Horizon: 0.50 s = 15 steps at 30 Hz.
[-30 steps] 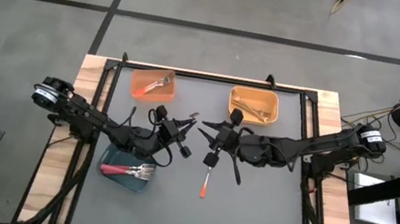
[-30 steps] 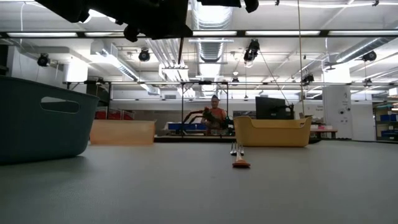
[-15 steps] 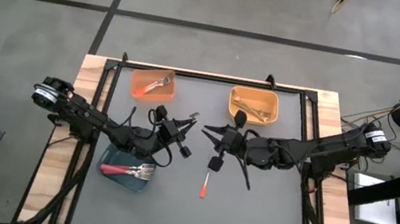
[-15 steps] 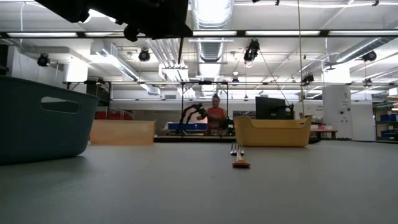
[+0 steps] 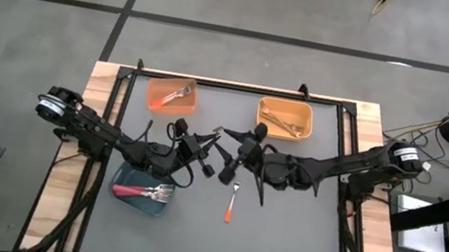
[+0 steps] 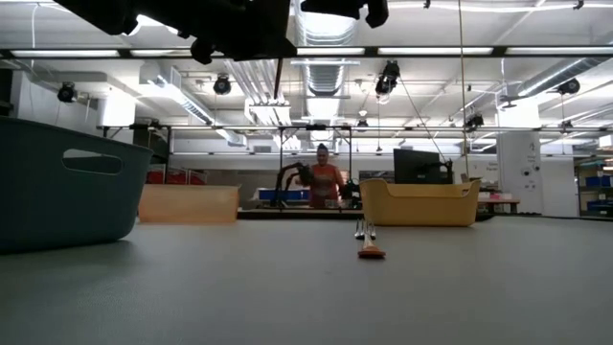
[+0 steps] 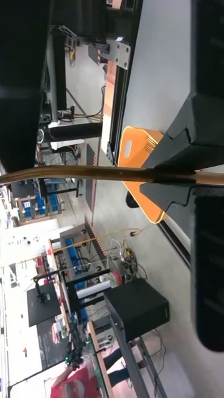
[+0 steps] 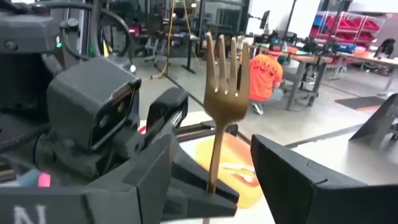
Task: Sort silverware by color (type)
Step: Put the gold fork into the yellow bin
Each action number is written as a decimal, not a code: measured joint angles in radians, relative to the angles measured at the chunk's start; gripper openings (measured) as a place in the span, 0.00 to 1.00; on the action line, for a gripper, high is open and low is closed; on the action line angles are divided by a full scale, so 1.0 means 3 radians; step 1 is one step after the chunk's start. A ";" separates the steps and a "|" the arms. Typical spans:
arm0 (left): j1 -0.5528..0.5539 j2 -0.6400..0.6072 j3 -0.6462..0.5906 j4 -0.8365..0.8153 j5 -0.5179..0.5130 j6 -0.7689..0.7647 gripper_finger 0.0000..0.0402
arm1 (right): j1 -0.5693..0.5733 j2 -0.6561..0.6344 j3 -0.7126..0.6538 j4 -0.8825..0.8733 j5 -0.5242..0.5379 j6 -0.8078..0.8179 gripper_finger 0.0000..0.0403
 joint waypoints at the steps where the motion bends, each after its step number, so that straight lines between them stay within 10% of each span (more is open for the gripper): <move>1: 0.0002 0.0000 0.0000 0.0000 0.0000 -0.0001 0.01 | 0.0000 0.0008 0.0000 0.0045 0.0008 -0.0019 0.51; 15: -0.0008 0.0000 0.0000 0.0007 0.0174 0.0077 0.01 | -0.0107 0.0164 0.0001 0.0213 -0.0001 -0.0074 0.30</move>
